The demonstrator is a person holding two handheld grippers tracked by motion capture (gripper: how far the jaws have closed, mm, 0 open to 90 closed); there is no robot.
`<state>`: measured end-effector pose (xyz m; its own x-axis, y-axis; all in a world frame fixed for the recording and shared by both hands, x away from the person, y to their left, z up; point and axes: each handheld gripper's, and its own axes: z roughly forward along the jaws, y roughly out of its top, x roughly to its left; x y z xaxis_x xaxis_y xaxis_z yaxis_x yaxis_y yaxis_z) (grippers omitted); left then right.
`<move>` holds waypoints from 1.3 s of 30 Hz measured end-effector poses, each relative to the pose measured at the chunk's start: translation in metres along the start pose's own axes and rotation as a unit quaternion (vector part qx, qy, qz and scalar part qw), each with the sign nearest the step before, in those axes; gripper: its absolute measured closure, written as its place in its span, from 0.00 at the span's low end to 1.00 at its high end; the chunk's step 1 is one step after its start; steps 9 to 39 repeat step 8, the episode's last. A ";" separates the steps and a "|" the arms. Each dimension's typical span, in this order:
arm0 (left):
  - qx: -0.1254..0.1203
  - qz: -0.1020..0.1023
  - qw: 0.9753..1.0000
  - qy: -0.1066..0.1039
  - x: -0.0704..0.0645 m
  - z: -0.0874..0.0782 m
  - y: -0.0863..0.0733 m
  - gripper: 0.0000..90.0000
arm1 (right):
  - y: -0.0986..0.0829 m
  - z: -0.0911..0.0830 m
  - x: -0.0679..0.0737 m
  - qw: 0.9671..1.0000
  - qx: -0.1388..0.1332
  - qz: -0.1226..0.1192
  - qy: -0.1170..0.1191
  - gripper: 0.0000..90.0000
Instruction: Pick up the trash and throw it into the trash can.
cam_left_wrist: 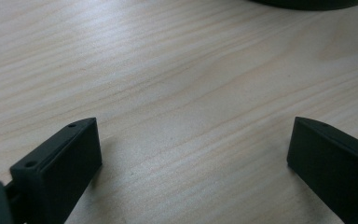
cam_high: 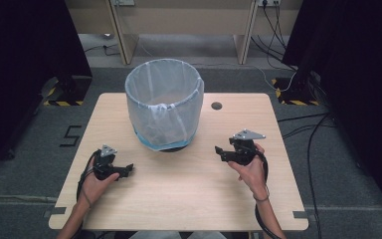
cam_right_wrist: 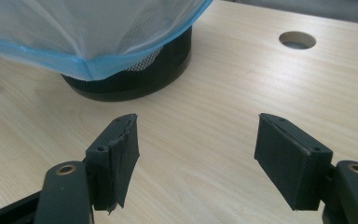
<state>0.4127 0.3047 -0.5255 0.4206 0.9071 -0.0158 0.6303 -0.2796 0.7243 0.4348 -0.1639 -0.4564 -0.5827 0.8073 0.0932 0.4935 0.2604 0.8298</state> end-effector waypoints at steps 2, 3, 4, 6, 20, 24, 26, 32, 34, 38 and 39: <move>0.000 0.000 1.000 0.000 0.000 0.000 0.000 0.02 | -0.006 0.006 0.001 1.000 0.008 0.000 0.005 0.34; 0.000 0.000 1.000 0.000 0.000 0.000 0.000 0.02 | -0.006 0.006 0.001 1.000 0.008 0.000 0.005 0.34; 0.000 0.000 1.000 0.000 0.000 0.000 0.000 0.02 | -0.008 0.008 0.002 1.000 0.010 0.004 0.005 0.34; 0.000 0.000 1.000 0.000 0.000 0.000 0.000 0.02 | -0.008 0.009 0.002 1.000 0.010 0.001 0.005 0.34; 0.000 0.000 1.000 0.000 0.000 0.000 0.000 0.02 | -0.008 0.010 0.003 1.000 0.015 0.000 0.006 0.33; 0.000 0.000 1.000 0.000 0.000 0.000 0.000 0.02 | -0.008 0.010 0.003 1.000 0.015 0.000 0.006 0.33; 0.000 0.000 1.000 0.000 0.000 0.000 0.000 0.02 | -0.008 0.010 0.003 1.000 0.015 0.000 0.006 0.33; 0.000 0.000 1.000 0.000 0.000 0.000 0.000 0.02 | -0.008 0.010 0.003 1.000 0.015 0.000 0.006 0.33; 0.000 0.000 1.000 0.000 0.000 0.000 0.000 0.02 | -0.008 0.010 0.003 1.000 0.015 0.000 0.006 0.33; 0.000 0.000 1.000 0.000 0.000 0.000 0.000 0.02 | -0.008 0.010 0.003 1.000 0.015 0.000 0.006 0.33; 0.000 0.000 1.000 0.000 0.000 0.000 0.000 0.02 | -0.008 0.010 0.003 1.000 0.015 0.000 0.006 0.33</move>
